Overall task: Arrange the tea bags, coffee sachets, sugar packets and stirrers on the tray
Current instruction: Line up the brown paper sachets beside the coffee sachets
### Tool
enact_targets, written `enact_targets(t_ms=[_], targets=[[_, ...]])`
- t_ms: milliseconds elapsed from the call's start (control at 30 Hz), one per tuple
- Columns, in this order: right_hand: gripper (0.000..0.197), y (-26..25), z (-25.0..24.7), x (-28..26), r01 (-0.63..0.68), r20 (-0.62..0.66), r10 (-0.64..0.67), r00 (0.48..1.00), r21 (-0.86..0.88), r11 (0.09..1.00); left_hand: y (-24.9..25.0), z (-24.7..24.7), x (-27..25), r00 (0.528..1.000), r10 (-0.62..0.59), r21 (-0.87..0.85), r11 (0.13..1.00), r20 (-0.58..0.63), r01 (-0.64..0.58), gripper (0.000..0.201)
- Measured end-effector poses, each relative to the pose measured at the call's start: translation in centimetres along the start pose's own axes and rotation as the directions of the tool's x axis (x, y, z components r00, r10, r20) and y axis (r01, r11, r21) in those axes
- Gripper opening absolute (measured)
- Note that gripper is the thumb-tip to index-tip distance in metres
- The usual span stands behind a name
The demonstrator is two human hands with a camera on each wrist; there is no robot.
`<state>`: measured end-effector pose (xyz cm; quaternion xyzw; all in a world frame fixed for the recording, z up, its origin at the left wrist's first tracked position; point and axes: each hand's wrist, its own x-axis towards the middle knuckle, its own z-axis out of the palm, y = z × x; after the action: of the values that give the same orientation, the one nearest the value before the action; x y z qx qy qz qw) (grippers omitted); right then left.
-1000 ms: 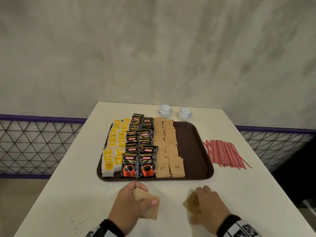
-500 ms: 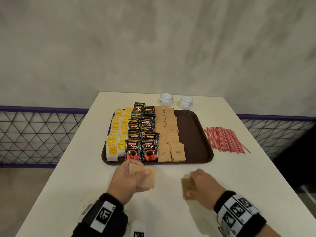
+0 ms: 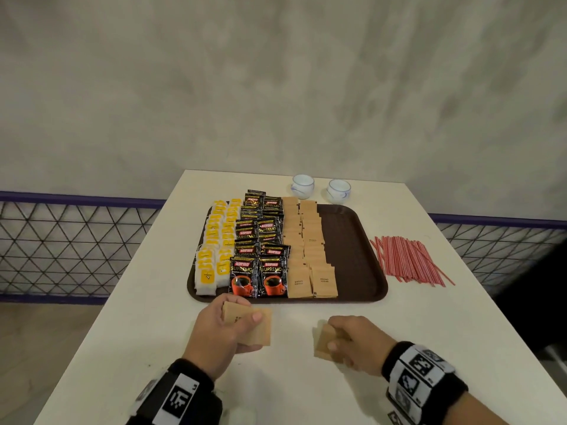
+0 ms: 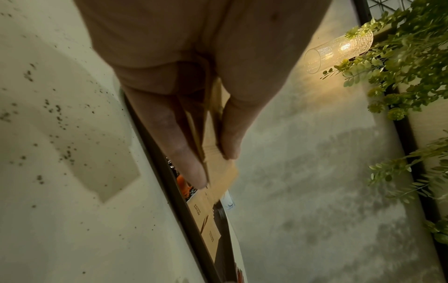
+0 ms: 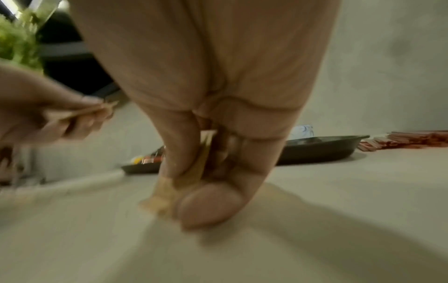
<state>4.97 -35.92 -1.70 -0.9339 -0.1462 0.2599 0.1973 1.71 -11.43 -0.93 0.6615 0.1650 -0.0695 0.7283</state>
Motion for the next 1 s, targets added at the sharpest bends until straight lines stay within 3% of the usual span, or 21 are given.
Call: enact_targets(t_ms=[100,200,300,500,700,800,867,933,967,1000], targets=[[0.025,-0.8,-1.8,1.2,0.062,-0.093,-0.063,0.994,-0.014,0.998,0.0,-0.3,0.0,1.000,-0.010,-0.014,1.000,0.002,0.010,0.020],[0.016,-2.2,-4.5,4.1,0.018,-0.305,0.009,0.952,0.083,0.996,0.2,-0.4,0.0,1.000,-0.027,-0.028,0.999,0.012,0.027,0.020],[0.018,-2.7,-6.2,7.5,0.009,-0.390,0.050,0.919,0.147,0.989,0.4,-0.4,0.1,0.999,-0.043,-0.046,0.998,0.020,0.044,0.021],[0.019,-3.7,-6.4,11.1,-0.007,-0.197,-0.005,0.980,-0.064,0.998,0.3,-1.1,0.3,0.999,-0.053,-0.025,0.998,-0.009,0.053,0.023],[0.035,-4.0,-6.1,10.1,0.005,-0.301,0.009,0.954,0.047,0.999,0.3,-1.0,0.6,0.999,-0.035,0.005,0.999,0.017,0.035,0.023],[0.026,-4.7,-5.8,7.0,0.093,-0.354,-0.025,0.935,0.176,0.980,0.4,-0.4,0.9,0.998,-0.007,-0.005,1.000,0.067,0.007,0.025],[0.020,-5.3,-4.2,4.5,0.187,-0.241,-0.088,0.966,0.428,0.884,0.5,0.1,0.9,0.993,0.017,-0.032,0.999,0.113,-0.014,0.031],[0.025,-5.8,-2.1,2.5,0.147,-0.062,-0.145,0.987,0.695,0.703,0.6,0.6,1.0,0.987,0.020,-0.058,0.998,0.160,-0.011,0.043],[0.023,-6.0,-1.2,1.8,0.126,-0.024,-0.165,0.986,0.759,0.639,0.7,1.0,1.0,0.985,0.018,-0.061,0.998,0.174,-0.008,0.048],[0.016,-6.2,-0.6,1.3,0.134,-0.038,-0.164,0.986,0.764,0.630,0.7,1.3,1.0,0.984,0.020,-0.059,0.998,0.179,-0.009,0.049]])
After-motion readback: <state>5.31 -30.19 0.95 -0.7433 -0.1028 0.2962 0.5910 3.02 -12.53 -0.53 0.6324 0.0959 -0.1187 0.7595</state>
